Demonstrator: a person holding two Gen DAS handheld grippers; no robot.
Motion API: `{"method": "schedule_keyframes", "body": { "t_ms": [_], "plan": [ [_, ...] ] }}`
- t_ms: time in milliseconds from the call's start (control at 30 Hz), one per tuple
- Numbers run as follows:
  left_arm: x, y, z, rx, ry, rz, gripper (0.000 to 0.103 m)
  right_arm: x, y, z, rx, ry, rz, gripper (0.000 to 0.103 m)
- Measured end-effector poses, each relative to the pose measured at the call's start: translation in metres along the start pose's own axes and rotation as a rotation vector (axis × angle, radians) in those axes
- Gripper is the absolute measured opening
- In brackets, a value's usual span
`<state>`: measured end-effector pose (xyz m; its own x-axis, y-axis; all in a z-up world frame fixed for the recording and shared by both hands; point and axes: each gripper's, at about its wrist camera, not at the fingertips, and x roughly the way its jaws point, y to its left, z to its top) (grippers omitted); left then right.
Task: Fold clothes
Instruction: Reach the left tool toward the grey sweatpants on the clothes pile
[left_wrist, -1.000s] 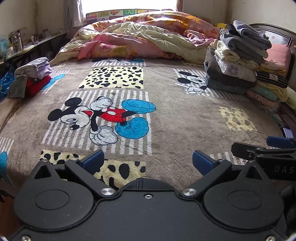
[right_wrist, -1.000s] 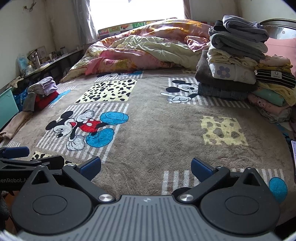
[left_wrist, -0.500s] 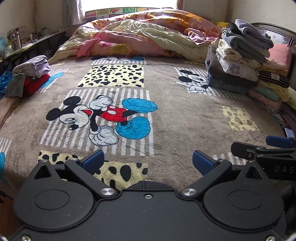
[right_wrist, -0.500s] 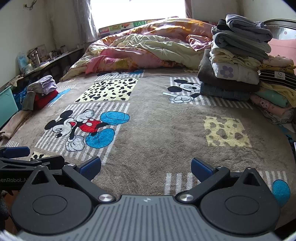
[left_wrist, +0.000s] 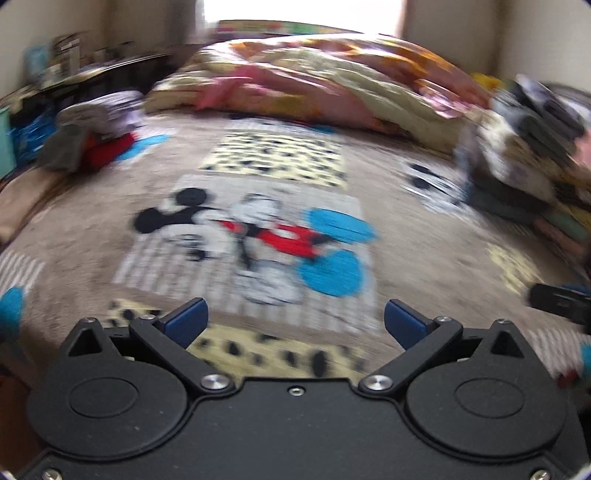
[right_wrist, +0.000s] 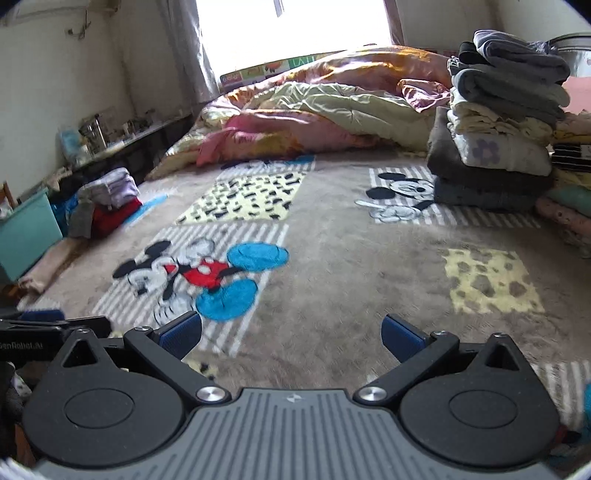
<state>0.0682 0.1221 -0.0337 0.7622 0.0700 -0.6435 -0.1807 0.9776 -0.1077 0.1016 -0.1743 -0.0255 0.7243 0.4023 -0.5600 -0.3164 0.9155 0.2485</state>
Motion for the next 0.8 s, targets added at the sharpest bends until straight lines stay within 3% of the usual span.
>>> {"method": "schedule_keyframes", "body": {
  "t_ms": [200, 333, 467, 733, 800],
  "plan": [
    [0.020, 0.105, 0.008, -0.148, -0.129, 0.132, 0.103, 0.038, 0.006, 0.009, -0.026, -0.041, 0.062, 0.103],
    [0.039, 0.166, 0.013, -0.176, -0.108, 0.221, 0.103, 0.064, 0.013, 0.014, -0.029, -0.062, 0.104, 0.103],
    [0.056, 0.223, 0.021, -0.264, -0.159, 0.219, 0.103, 0.093, 0.015, 0.019, -0.043, -0.032, 0.114, 0.103],
    [0.108, 0.288, 0.079, -0.293, -0.290, 0.276, 0.099, 0.149, 0.017, 0.033, -0.031, 0.019, 0.188, 0.103],
    [0.125, 0.305, 0.095, -0.344, -0.334, 0.250, 0.089, 0.163, 0.018, 0.036, -0.016, 0.019, 0.209, 0.103]
  ]
}}
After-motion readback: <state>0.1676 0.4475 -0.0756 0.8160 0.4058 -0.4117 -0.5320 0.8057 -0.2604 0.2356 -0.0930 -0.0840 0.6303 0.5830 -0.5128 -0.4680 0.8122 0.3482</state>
